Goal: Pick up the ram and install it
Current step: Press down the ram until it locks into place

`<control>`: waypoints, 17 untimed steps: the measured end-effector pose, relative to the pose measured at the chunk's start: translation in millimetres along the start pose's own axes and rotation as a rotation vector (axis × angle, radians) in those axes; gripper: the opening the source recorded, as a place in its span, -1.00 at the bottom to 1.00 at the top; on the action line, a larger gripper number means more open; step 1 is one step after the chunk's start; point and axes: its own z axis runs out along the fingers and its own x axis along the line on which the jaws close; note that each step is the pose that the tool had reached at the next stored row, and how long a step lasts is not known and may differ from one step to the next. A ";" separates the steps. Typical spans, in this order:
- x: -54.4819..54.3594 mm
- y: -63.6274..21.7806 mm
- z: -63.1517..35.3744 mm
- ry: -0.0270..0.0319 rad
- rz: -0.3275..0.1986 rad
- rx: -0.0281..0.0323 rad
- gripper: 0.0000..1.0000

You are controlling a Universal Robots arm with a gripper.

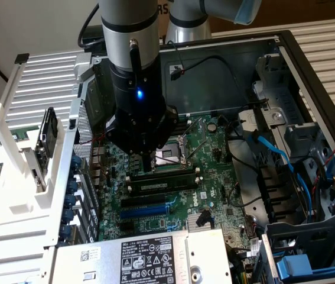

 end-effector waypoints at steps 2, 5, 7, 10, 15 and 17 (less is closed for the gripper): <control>-0.8 0.0 0.0 0.0000 0.000 0.0000 -0.79; -3.2 -0.1 0.0 0.0001 0.001 0.0000 -0.79; -5.1 -0.3 -0.1 0.0001 0.004 -0.0001 -0.79; -8.2 -0.6 -0.1 0.0002 0.008 -0.0001 -0.79; -12.8 -1.0 -0.1 0.0004 0.016 -0.0003 -0.79; -13.5 -1.0 -0.1 0.0005 0.019 -0.0002 -0.79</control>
